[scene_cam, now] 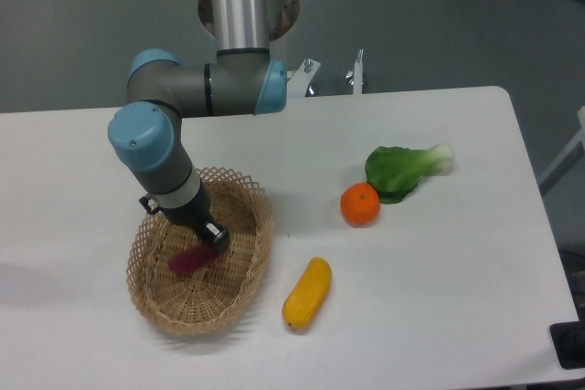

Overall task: Place the sweet potato in the basket
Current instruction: 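Lower the sweet potato into the basket and open the gripper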

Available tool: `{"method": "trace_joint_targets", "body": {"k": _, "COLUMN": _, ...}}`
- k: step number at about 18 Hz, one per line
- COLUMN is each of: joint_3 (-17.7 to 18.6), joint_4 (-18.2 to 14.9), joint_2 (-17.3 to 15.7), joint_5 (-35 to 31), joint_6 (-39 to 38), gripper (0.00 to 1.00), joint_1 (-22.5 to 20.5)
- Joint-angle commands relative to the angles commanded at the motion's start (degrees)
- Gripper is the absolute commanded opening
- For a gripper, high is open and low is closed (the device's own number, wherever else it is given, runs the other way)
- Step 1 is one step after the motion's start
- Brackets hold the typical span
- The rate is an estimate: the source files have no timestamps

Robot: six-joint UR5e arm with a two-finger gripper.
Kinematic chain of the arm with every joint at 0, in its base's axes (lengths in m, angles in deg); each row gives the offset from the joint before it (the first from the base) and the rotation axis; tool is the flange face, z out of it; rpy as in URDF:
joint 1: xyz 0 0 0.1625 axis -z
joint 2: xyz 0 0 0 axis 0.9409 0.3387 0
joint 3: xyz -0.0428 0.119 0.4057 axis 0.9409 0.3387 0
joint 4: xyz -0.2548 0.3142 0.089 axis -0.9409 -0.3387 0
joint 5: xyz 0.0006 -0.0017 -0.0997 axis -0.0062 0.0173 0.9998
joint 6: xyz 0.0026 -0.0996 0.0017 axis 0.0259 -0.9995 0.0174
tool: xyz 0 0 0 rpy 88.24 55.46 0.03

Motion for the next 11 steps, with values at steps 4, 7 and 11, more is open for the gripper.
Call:
{"method": "trace_joint_targets", "body": {"k": 4, "joint_3": -2.5, "joint_4": 0.8, "joint_2": -2.1, "joint_5": -0.4, "joint_6": -0.7, "gripper": 1.0, "joint_1": -1.0}}
{"method": "trace_joint_targets", "body": {"k": 7, "joint_3": -4.8, "joint_4": 0.8, "joint_2": -4.0, "joint_5": 0.0, "joint_6": -1.1, "gripper": 1.0, "joint_1": -4.8}}
{"method": "trace_joint_targets", "body": {"k": 11, "joint_3": -7.6, "joint_4": 0.0, "joint_2": -6.2, "joint_5": 0.5, "joint_6": 0.9, "gripper": 1.0, "joint_1": -10.5}}
